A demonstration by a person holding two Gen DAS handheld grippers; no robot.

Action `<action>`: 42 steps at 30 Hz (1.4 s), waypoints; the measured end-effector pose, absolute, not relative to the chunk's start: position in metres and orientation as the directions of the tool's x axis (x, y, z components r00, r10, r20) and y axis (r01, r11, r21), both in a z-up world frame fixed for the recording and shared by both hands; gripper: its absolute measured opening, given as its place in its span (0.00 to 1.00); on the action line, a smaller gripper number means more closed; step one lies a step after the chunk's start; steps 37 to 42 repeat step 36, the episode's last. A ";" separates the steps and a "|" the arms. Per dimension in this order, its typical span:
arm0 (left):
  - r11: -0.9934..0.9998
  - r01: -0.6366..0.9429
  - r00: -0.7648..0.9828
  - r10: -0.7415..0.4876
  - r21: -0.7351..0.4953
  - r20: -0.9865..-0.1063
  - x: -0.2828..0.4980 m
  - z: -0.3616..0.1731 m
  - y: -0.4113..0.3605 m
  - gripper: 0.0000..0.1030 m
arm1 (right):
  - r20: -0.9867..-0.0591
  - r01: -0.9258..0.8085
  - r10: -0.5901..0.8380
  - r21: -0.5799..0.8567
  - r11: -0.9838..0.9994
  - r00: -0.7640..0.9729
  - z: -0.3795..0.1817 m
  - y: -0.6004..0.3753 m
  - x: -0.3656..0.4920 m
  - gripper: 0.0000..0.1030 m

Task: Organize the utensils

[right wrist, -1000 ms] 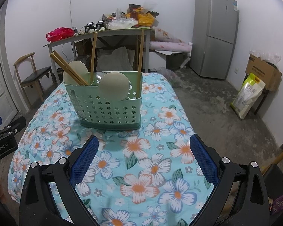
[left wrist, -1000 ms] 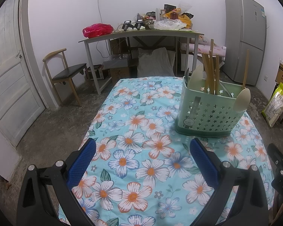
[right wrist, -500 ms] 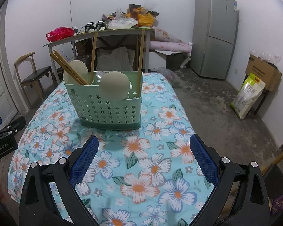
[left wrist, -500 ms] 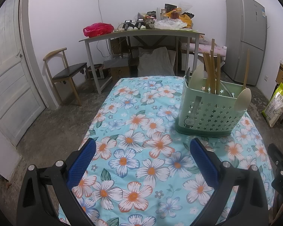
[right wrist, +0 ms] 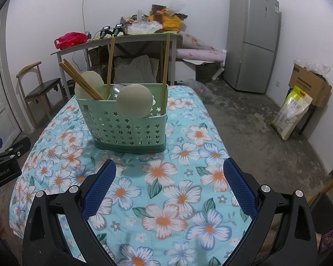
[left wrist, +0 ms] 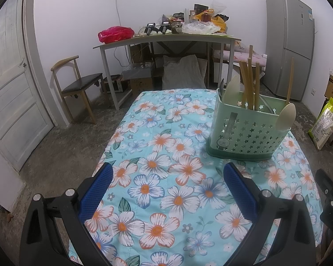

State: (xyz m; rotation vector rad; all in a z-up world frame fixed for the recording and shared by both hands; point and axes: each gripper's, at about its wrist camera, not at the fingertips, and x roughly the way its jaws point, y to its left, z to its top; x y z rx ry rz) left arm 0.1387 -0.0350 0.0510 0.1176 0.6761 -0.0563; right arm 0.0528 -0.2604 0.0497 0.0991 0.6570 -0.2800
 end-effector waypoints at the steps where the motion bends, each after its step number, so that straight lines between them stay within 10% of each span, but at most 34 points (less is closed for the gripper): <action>1: 0.992 0.090 0.778 -0.014 0.090 -0.628 0.139 0.051 -0.035 0.95 | -0.615 0.287 -0.225 0.003 0.958 0.756 0.050 -0.261 0.053 0.91; 42: 0.992 0.096 0.774 -0.019 0.087 -0.633 0.137 0.051 -0.034 0.95 | -0.611 0.286 -0.226 0.000 0.958 0.758 0.052 -0.259 0.052 0.91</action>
